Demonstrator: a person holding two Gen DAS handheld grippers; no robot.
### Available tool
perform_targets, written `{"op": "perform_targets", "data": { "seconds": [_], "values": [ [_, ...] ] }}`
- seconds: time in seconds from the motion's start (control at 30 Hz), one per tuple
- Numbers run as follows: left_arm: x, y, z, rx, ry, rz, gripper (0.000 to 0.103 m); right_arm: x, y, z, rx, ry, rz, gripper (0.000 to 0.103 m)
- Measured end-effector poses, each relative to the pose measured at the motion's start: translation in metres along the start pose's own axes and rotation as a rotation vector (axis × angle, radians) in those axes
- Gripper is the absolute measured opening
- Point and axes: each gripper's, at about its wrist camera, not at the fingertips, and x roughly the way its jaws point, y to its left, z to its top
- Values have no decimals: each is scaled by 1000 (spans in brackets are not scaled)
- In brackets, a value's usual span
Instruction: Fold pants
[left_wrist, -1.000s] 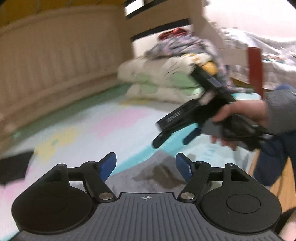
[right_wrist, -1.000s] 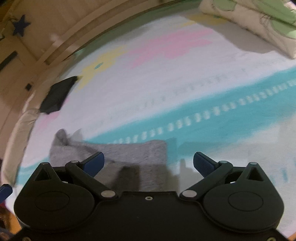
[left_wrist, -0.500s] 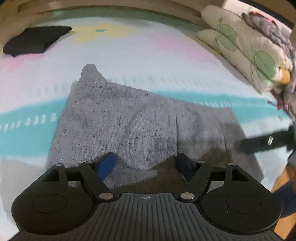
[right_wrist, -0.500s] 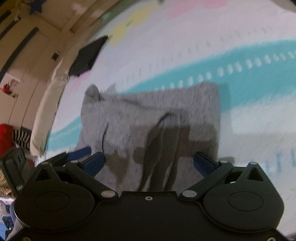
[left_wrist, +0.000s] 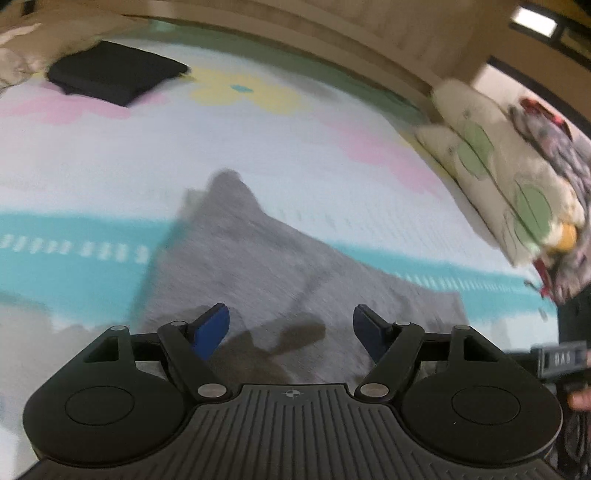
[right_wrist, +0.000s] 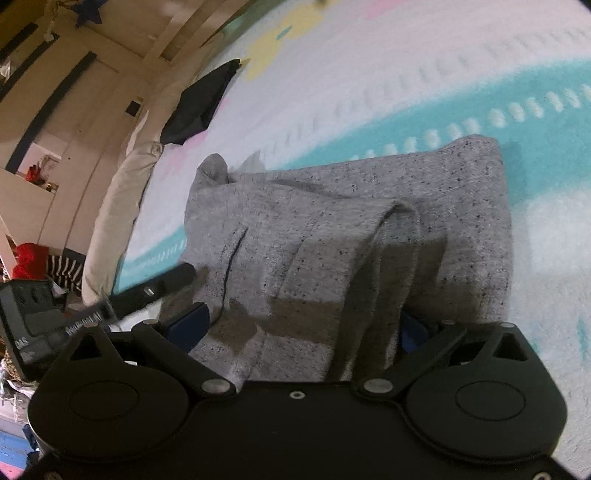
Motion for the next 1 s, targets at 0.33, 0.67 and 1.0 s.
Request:
{"op": "perform_targets", "data": {
  "seconds": [0.33,0.67,1.0],
  "values": [
    [-15,30,5,-120,-64,145,72,-14,49,1,-208,-103,-80,32],
    [12,13,-5,-29,84,156,72,-6,11,11,-154,5,-330,56],
    [7,16,-29,-9,208,135,75,-48,34,5,-285,-279,-421,86]
  ]
}}
